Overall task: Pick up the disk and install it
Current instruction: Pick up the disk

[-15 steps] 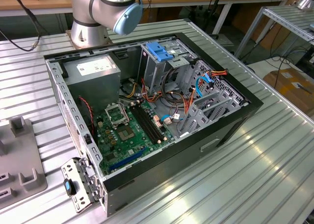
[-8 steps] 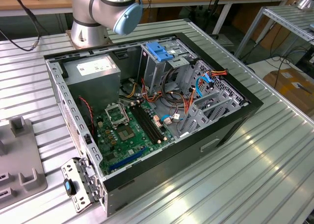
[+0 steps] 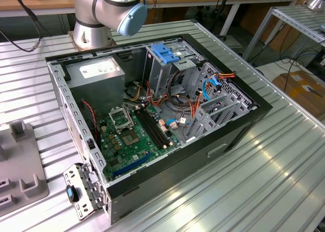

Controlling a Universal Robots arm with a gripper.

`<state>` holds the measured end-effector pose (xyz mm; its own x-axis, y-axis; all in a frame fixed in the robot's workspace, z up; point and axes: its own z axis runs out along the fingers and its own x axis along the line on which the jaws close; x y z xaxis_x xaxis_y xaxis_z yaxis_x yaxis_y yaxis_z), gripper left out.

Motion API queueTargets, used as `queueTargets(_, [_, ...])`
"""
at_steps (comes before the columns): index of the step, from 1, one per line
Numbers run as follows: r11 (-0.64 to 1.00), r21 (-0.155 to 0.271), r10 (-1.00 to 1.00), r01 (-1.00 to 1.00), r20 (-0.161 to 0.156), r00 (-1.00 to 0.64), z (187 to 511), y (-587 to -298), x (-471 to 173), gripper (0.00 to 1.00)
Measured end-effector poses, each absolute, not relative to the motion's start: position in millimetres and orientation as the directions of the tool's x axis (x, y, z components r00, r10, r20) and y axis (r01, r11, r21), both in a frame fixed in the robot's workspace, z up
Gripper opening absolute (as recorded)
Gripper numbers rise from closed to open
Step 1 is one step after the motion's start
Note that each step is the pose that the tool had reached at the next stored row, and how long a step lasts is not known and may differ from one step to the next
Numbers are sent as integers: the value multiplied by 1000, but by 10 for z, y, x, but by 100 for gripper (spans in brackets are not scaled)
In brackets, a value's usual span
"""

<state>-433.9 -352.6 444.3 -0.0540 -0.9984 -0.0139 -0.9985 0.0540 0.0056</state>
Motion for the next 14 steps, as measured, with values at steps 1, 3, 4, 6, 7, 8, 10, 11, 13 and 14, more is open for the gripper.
queueTargets(1, [54,6,-998,-999,-14,-54,4449,-3526,-4339,35])
queueTargets(3, [54,6,-998,-999,-14,-54,4452,-3526,-4340,35])
queueTargets(4, [54,6,-998,-999,-14,-54,4454,-3526,-4340,35])
queueTargets(6, [54,6,-998,-999,-14,-54,4459,-3526,-4340,35])
queueTargets(7, [54,6,-998,-999,-14,-54,4463,-3526,-4340,35])
queueTargets(8, [54,6,-998,-999,-14,-54,4467,-3526,-4340,35])
queueTargets(10, [54,6,-998,-999,-14,-54,4475,-3526,-4339,35])
queueTargets(11, [54,6,-998,-999,-14,-54,4479,-3526,-4339,35])
queueTargets(13, [54,6,-998,-999,-14,-54,4497,-3524,-4339,35])
queueTargets(14, [54,6,-998,-999,-14,-54,4507,-3524,-4339,35])
